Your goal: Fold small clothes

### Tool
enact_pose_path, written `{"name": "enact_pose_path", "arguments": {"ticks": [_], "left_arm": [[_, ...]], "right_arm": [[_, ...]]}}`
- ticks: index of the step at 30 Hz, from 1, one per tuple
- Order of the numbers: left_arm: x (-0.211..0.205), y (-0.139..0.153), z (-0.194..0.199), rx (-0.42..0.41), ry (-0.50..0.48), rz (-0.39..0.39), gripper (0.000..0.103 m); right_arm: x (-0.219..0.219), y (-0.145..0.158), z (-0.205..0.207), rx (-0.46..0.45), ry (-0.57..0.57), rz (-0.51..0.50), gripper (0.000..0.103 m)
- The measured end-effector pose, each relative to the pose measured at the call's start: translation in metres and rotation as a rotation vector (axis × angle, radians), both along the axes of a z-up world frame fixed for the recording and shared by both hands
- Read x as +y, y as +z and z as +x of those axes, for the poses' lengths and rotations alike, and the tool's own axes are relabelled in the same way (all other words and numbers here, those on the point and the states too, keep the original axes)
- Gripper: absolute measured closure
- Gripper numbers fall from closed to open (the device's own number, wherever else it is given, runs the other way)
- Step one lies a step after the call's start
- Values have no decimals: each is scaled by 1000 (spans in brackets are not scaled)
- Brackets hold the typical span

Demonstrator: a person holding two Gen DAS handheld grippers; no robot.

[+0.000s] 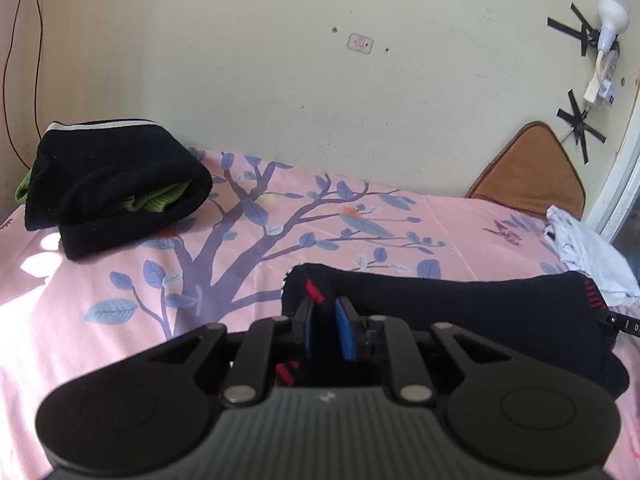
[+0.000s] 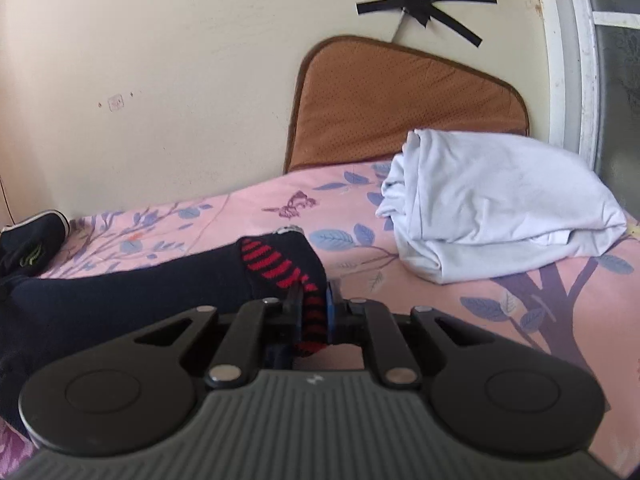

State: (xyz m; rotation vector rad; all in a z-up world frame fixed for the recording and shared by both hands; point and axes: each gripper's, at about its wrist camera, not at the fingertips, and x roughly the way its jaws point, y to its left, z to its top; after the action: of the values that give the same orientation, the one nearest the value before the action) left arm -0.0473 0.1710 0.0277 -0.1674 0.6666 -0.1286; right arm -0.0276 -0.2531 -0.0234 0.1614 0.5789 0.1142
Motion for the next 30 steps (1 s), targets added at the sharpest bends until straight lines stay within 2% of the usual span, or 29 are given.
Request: {"name": "enact_pose_path", "arguments": {"ticks": [3, 4, 5, 8, 10, 11, 13, 15, 16, 18, 20, 22, 23, 24, 25, 28, 30], "left_arm": [[4, -11, 5, 1, 30, 18, 70], [9, -10, 5, 2, 53, 11, 60], [14, -8, 4, 0, 78, -5, 55], [28, 5, -4, -18, 155, -81, 54], [27, 22, -18, -93, 270, -59, 56], [24, 29, -24, -130, 287, -50, 57], [15, 42, -33, -180, 240, -88, 57], [-2, 46, -34, -189, 133, -109, 57], [-16, 44, -31, -185, 70, -96, 56], [-38, 33, -23, -171, 8, -38, 56], [-48, 16, -9, -129, -12, 5, 56], [-46, -9, 11, -43, 12, 11, 56], [-44, -16, 12, -74, 7, 9, 55], [-46, -22, 8, -122, -1, 39, 54], [-51, -26, 7, -144, -5, 77, 53], [-65, -28, 6, -156, 4, 155, 51], [-66, -27, 4, -161, 5, 178, 51]], "right_arm": [[-7, 2, -7, 9, -2, 58, 75], [-11, 7, -13, -10, 3, 91, 73], [-15, 12, -20, -35, -2, 113, 68], [-21, 29, -34, -85, -5, 124, 67], [-21, 40, -38, -119, -6, 117, 66], [-19, 45, -39, -134, 3, 121, 66], [-9, 51, -35, -152, 47, 143, 66], [11, 54, -28, -150, 120, 151, 66], [25, 54, -23, -145, 164, 141, 66], [50, 51, -14, -139, 226, 98, 66], [66, 42, 1, -120, 241, 52, 64], [67, 23, 23, -41, 203, 51, 57], [64, 12, 30, -9, 202, 74, 55], [61, 5, 27, -58, 200, 97, 55], [59, 5, 25, -63, 202, 107, 54], [62, 6, 19, -75, 213, 91, 53], [61, 6, 19, -74, 226, 104, 46]]}}
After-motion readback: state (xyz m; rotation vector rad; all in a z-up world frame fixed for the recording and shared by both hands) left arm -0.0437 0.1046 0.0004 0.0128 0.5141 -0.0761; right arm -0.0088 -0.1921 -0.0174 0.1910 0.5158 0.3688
